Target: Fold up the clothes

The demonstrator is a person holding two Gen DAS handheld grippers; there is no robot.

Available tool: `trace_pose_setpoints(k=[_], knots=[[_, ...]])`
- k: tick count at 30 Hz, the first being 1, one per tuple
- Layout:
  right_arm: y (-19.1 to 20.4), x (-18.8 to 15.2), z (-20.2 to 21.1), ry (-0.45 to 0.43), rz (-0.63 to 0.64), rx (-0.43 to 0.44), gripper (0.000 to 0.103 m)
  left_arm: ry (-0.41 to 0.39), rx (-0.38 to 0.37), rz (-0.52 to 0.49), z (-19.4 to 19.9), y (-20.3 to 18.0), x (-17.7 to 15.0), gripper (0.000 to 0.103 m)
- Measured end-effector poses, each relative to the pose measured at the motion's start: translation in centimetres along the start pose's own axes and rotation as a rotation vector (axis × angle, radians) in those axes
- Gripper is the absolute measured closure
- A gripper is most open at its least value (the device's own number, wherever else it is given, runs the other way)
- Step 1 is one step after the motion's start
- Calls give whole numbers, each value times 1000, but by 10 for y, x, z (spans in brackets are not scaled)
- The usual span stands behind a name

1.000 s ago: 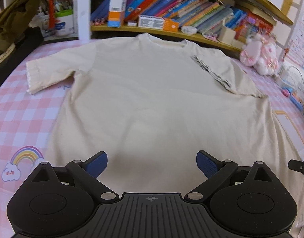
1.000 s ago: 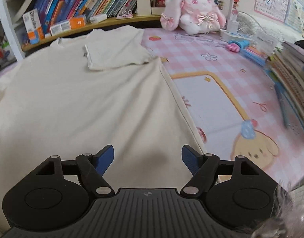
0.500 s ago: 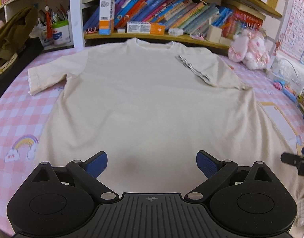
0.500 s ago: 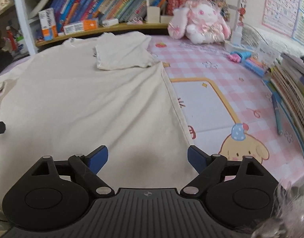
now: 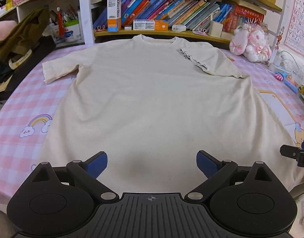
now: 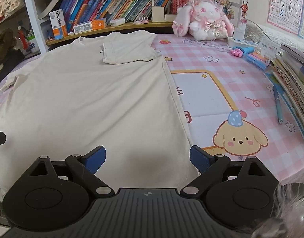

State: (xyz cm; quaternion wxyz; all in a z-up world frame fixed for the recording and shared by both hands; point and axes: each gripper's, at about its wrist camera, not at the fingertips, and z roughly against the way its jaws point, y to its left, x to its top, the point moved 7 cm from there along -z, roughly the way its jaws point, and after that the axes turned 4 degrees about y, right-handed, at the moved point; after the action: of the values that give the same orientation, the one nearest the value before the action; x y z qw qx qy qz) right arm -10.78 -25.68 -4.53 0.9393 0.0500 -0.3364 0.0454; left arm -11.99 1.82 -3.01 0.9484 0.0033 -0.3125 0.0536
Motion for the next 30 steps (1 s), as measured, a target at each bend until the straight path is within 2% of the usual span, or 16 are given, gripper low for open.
trace_pose_setpoints(k=[7, 15, 23, 26, 30], knots=[[6, 3, 3, -19, -16, -4, 8, -4, 48, 19, 4, 22, 3, 5], [37, 10, -5, -26, -42, -31, 8, -26, 9, 24, -3, 65, 20, 5], [92, 22, -16, -32, -57, -84, 8, -2, -43, 103, -29, 137, 49, 5], [115, 25, -21, -32, -50, -94, 8, -2, -104, 196, -40, 172, 61, 6], [137, 29, -27, -35, -53, -121, 8, -26, -180, 394, -58, 222, 77, 8]])
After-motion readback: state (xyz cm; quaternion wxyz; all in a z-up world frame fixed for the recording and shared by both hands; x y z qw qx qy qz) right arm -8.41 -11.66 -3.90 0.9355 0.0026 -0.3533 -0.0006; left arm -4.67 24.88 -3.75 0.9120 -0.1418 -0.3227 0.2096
